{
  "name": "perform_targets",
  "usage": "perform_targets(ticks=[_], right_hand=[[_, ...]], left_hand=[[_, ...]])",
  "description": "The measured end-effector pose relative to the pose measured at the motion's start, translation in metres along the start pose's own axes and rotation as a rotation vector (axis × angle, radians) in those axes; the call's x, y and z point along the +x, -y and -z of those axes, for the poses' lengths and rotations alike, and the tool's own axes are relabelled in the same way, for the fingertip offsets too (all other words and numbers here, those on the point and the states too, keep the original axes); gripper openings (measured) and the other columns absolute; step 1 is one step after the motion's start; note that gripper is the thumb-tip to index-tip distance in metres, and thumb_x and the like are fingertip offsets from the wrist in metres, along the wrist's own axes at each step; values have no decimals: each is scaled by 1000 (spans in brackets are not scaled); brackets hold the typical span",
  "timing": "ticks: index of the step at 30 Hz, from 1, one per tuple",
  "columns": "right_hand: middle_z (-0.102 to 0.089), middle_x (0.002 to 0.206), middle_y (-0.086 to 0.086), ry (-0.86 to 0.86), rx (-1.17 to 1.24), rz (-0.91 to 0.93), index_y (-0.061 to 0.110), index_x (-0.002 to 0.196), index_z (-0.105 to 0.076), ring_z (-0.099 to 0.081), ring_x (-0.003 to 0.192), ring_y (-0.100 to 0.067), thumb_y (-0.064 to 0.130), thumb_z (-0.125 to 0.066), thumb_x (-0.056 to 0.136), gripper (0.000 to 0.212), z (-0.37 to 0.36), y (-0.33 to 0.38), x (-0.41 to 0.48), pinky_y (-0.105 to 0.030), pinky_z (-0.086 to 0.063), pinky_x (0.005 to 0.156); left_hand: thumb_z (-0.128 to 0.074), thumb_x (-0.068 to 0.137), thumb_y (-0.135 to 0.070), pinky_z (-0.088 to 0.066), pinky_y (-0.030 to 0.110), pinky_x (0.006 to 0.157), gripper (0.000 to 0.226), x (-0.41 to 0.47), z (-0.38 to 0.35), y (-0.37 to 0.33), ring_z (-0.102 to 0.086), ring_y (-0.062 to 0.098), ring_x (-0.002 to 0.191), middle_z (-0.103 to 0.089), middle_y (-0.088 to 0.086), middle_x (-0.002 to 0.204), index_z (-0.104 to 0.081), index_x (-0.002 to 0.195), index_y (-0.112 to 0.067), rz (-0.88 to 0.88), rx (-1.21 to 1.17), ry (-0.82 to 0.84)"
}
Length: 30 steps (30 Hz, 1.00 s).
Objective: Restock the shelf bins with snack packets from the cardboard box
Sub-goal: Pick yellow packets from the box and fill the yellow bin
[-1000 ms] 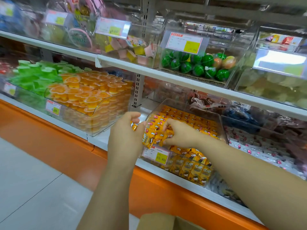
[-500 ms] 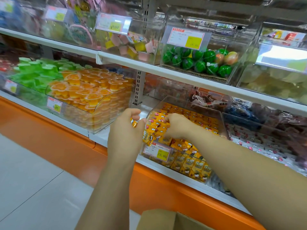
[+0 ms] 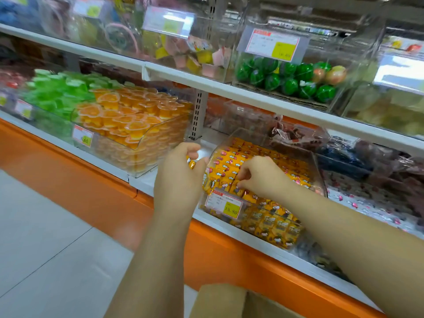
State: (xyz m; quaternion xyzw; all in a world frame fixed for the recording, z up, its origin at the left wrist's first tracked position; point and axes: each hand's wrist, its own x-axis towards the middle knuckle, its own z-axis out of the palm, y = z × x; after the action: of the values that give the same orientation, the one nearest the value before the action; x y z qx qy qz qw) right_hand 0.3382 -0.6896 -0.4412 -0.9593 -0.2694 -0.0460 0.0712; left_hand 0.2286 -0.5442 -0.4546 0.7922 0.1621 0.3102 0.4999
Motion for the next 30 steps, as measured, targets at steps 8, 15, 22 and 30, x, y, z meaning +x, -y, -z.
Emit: perform_targets(ticks=[8,15,22,30], right_hand=[[-65,79,-2,130,-60,1,12,80,-68,-59,76,-23,27,-45,97,32,-13,-9,-8,-32,-47,65],[-57,122,13,-17,500,208,26,135,-47,-61,91,-4,21,-65,88,51,34,7,-28,-19,-51,81],[-58,102,19,-83,440,269,31,134,-45,-51,67,-3,26,-70,83,57,29,8,-26,-11,-43,61],[-64,94,7,-277,749,85,32,116,-47,-65,87,-15,23,-66,86,36,18,-5,-21,-42,-54,83]], left_hand=[[-65,89,-24,-31,20,77,35,-4,-5,-4,-46,3,96,-58,-10,111,-57,123,-24,-36,-11,43],[-70,85,-24,-35,5,68,45,5,-8,-5,-48,-1,92,-56,-10,108,-52,126,-29,-130,-67,131],[-75,79,-24,-49,21,88,42,14,-26,-7,-59,7,104,-64,-11,110,-56,115,-36,-162,-222,284],[-55,95,-21,-32,19,92,21,31,-19,8,-46,4,115,-53,-15,115,-64,113,-28,-147,-44,124]])
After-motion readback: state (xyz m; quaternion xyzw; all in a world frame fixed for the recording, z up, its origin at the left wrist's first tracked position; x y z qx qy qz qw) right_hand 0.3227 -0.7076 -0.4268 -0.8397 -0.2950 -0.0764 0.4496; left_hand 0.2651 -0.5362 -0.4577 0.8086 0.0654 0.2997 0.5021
